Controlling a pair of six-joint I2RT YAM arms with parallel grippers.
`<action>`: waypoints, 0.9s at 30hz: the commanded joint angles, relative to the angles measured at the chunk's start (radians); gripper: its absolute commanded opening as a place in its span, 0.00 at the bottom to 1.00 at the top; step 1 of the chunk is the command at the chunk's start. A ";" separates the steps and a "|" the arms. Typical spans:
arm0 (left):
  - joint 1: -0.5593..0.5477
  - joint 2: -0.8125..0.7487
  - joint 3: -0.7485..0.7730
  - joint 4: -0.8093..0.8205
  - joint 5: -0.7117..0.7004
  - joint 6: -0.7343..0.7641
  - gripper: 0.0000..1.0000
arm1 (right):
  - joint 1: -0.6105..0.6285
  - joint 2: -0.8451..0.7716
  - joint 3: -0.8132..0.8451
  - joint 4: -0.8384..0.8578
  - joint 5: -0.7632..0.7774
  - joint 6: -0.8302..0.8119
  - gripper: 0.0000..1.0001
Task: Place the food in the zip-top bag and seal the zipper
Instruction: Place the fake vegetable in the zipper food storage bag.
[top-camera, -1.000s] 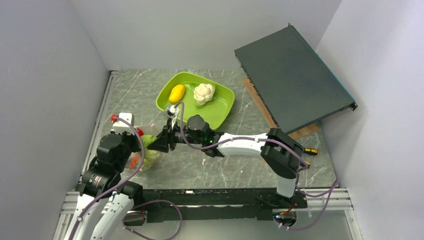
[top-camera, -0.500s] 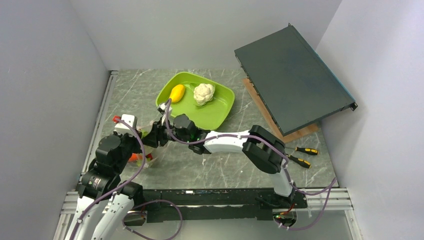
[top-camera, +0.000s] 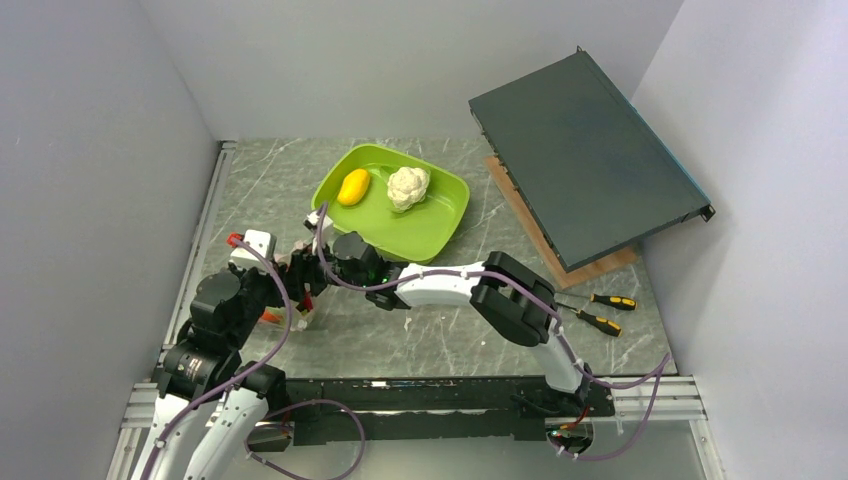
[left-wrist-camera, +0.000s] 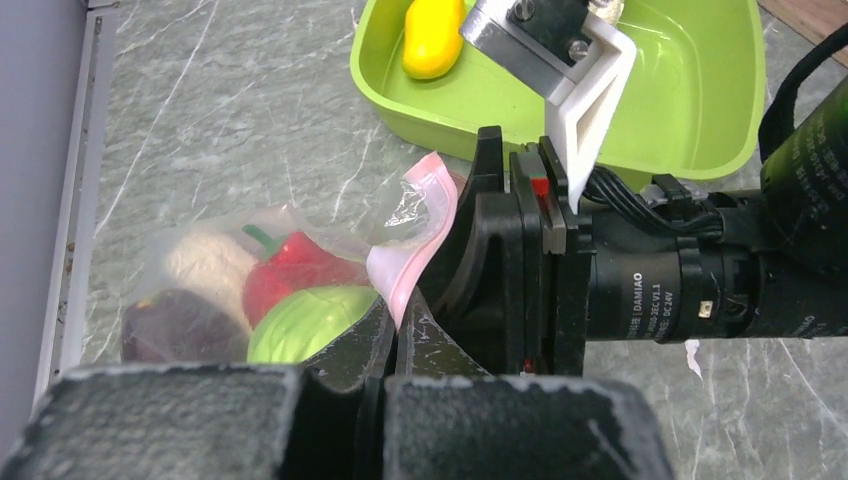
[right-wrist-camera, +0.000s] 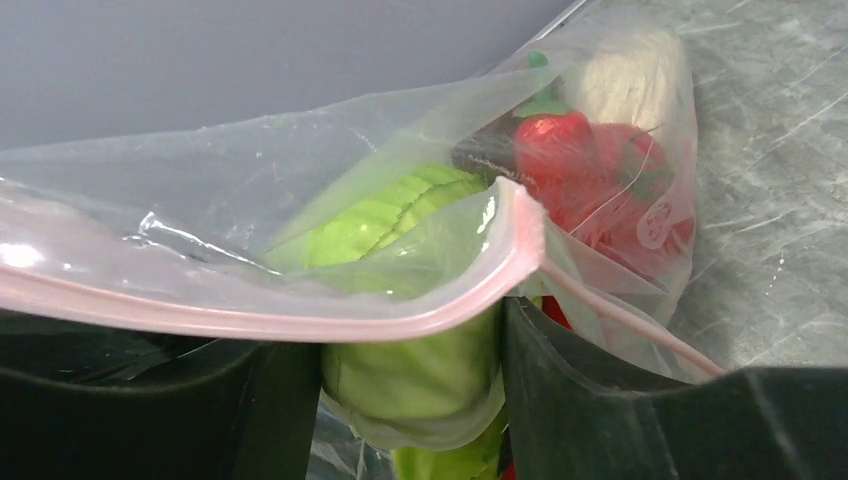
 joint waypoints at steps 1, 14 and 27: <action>-0.006 -0.004 0.019 0.045 -0.032 -0.019 0.00 | 0.005 -0.021 0.035 -0.018 -0.015 -0.036 0.66; -0.006 0.005 0.021 0.039 -0.055 -0.024 0.00 | 0.004 -0.173 -0.073 -0.167 -0.008 -0.145 0.90; -0.006 0.004 0.021 0.041 -0.050 -0.022 0.00 | -0.002 -0.232 -0.121 -0.199 -0.004 -0.171 0.88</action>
